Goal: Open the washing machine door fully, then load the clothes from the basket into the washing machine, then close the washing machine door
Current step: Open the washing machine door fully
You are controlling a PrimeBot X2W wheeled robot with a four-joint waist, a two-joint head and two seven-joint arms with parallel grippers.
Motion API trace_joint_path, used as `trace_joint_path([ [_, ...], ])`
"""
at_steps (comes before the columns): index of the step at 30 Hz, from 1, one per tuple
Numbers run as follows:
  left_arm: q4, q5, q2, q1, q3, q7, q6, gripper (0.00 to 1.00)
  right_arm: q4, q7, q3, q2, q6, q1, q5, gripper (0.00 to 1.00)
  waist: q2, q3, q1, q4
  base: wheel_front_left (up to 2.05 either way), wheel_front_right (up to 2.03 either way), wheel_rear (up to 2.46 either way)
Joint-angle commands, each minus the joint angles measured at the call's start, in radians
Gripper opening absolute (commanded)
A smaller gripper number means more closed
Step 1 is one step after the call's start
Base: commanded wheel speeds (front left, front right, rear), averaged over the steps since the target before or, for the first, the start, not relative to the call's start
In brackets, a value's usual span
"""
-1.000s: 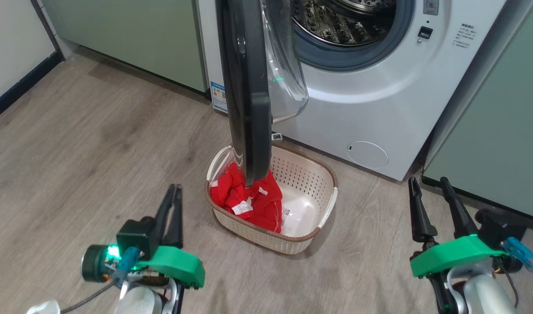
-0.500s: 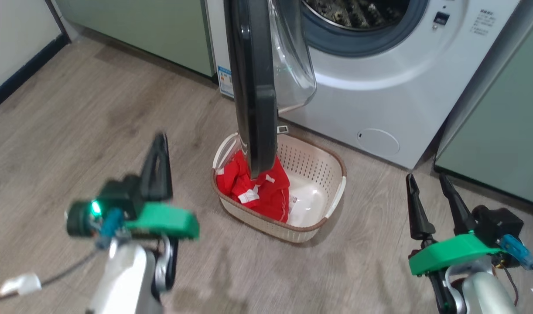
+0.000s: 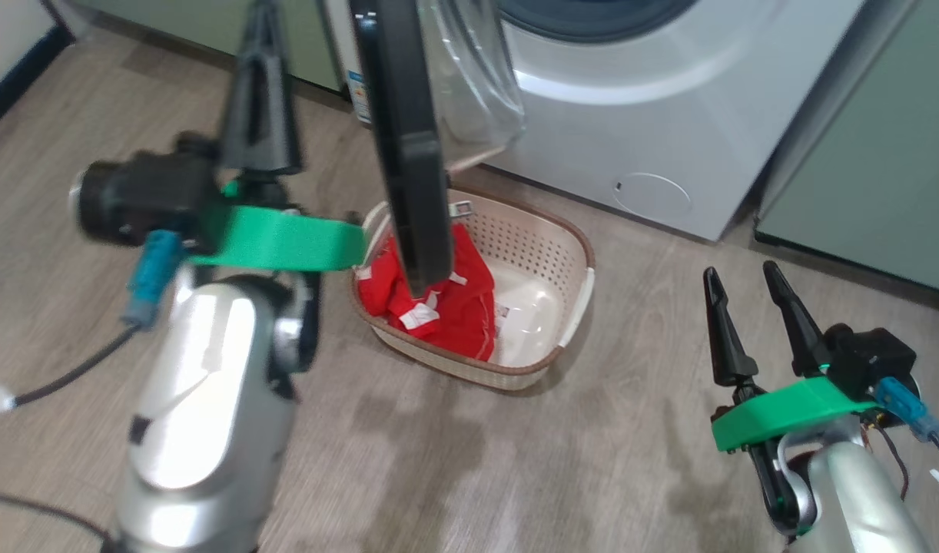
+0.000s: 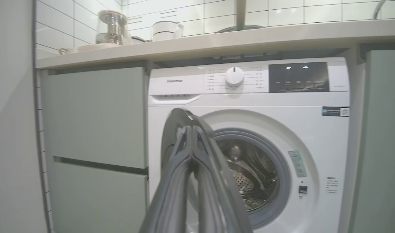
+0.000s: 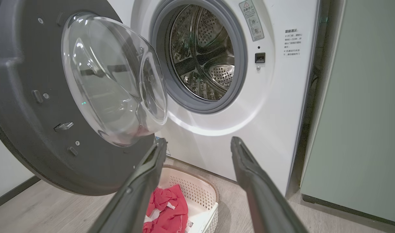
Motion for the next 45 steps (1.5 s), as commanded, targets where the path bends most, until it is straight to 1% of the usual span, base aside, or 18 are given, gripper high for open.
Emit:
trace_joint_path([
  [1,-0.032,-0.006,0.012,-0.044,0.012,-0.005,-0.007,0.00,-0.032,-0.009,0.026,-0.010,0.000,-0.038,-0.010,1.00,0.0000,0.012,-0.0001,-0.017,0.00,0.00,0.00],
  [7,0.029,-0.055,0.012,-0.076,-0.126,-0.005,-0.013,0.00,-0.019,-0.009,0.047,-0.008,0.000,-0.047,-0.018,1.00,0.0000,0.031,-0.0001,-0.059,0.00,0.00,0.00],
  [11,0.085,-0.105,0.012,-0.071,-0.186,-0.005,-0.002,0.00,-0.018,-0.009,0.049,-0.007,0.000,-0.052,-0.018,1.00,0.0000,0.039,-0.0001,-0.078,0.00,0.00,0.00],
  [16,0.157,-0.139,0.012,-0.051,-0.244,-0.005,-0.005,0.00,-0.019,-0.009,0.048,-0.007,0.000,-0.053,-0.021,1.00,0.0000,0.048,-0.0001,-0.088,0.00,0.00,0.00],
  [19,0.214,-0.194,0.012,-0.029,-0.256,-0.005,-0.008,0.00,-0.019,-0.009,0.047,-0.006,0.000,-0.054,-0.023,1.00,0.0000,0.053,-0.0001,-0.087,0.00,0.00,0.00],
  [24,0.293,-0.222,0.012,-0.024,-0.279,-0.005,-0.019,0.00,-0.015,-0.009,0.057,-0.002,0.000,-0.055,-0.026,1.00,0.0000,0.054,-0.0001,-0.078,0.00,0.00,0.00],
  [29,0.350,-0.232,0.012,-0.028,-0.276,-0.005,-0.017,0.00,-0.011,-0.009,0.064,0.000,0.000,-0.055,-0.024,1.00,0.0000,0.049,-0.0001,-0.068,0.00,0.00,0.00],
  [35,0.385,-0.234,0.012,-0.020,-0.262,-0.005,-0.014,0.00,-0.005,-0.009,0.059,0.002,0.000,-0.048,-0.025,1.00,0.0000,0.041,-0.0001,-0.053,0.00,0.00,0.00],
  [40,0.405,-0.240,0.012,-0.007,-0.248,-0.005,-0.011,0.00,0.007,-0.009,0.073,0.005,0.000,-0.037,-0.024,1.00,0.0000,0.029,-0.0001,-0.029,0.00,0.00,0.00],
  [45,0.424,-0.241,0.012,0.007,-0.210,-0.005,-0.013,0.00,0.015,-0.009,0.085,0.005,0.000,-0.034,-0.025,1.00,0.0000,0.017,-0.0001,-0.004,0.00,0.00,0.00],
])
